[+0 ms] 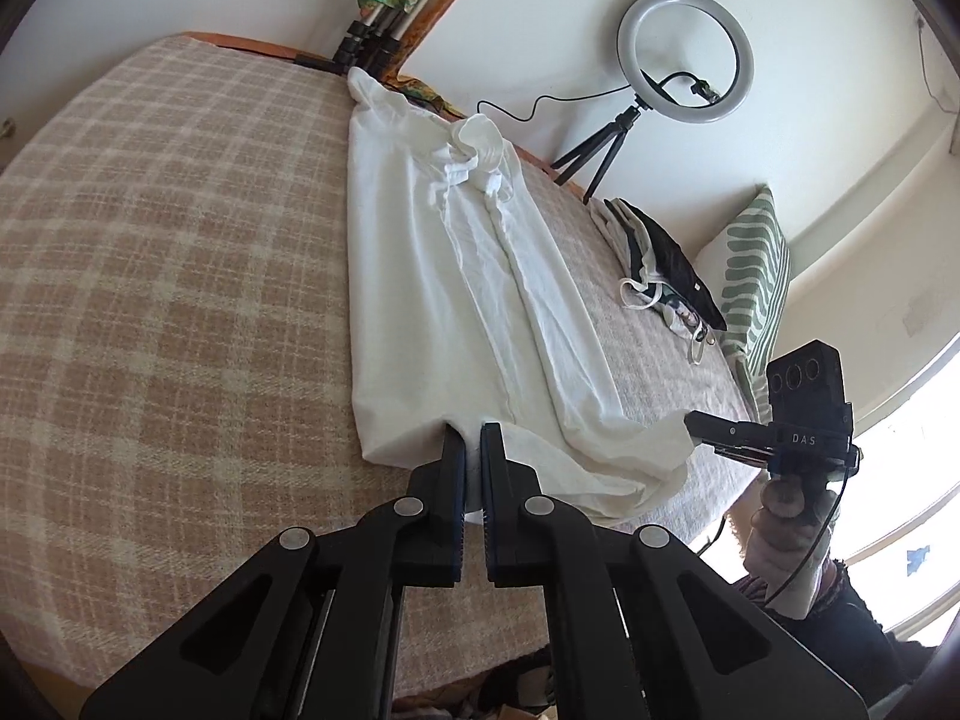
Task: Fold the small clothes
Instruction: 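Fold the held hem up toward the collar, then open both tools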
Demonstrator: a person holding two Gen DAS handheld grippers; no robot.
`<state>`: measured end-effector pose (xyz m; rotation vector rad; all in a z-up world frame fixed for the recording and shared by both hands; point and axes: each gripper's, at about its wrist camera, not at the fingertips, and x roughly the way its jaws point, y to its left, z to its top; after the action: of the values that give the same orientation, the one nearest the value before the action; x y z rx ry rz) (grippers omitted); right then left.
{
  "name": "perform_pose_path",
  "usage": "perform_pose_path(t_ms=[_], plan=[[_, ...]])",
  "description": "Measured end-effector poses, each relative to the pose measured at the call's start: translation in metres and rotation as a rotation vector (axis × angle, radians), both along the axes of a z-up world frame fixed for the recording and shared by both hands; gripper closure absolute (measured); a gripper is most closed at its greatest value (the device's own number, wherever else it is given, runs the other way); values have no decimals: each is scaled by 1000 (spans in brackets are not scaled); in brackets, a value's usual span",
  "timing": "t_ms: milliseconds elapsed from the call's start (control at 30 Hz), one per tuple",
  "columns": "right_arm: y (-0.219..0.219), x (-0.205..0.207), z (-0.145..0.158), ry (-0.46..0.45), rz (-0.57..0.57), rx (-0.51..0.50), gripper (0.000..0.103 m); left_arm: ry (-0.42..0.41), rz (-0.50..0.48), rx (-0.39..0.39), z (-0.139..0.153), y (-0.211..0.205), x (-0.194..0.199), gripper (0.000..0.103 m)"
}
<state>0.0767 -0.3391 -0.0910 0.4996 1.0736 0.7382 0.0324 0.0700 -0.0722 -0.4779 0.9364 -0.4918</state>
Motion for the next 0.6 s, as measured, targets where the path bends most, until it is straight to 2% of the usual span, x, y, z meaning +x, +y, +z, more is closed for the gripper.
perform_pose_path(t_ms=[167, 333, 600], plan=[[0, 38, 4, -11, -57, 15, 98, -4, 26, 43, 1, -1, 36, 100], [5, 68, -4, -1, -100, -13, 98, 9, 43, 72, -7, -2, 70, 100], [12, 91, -20, 13, -99, -72, 98, 43, 59, 73, -26, 0, 92, 100]])
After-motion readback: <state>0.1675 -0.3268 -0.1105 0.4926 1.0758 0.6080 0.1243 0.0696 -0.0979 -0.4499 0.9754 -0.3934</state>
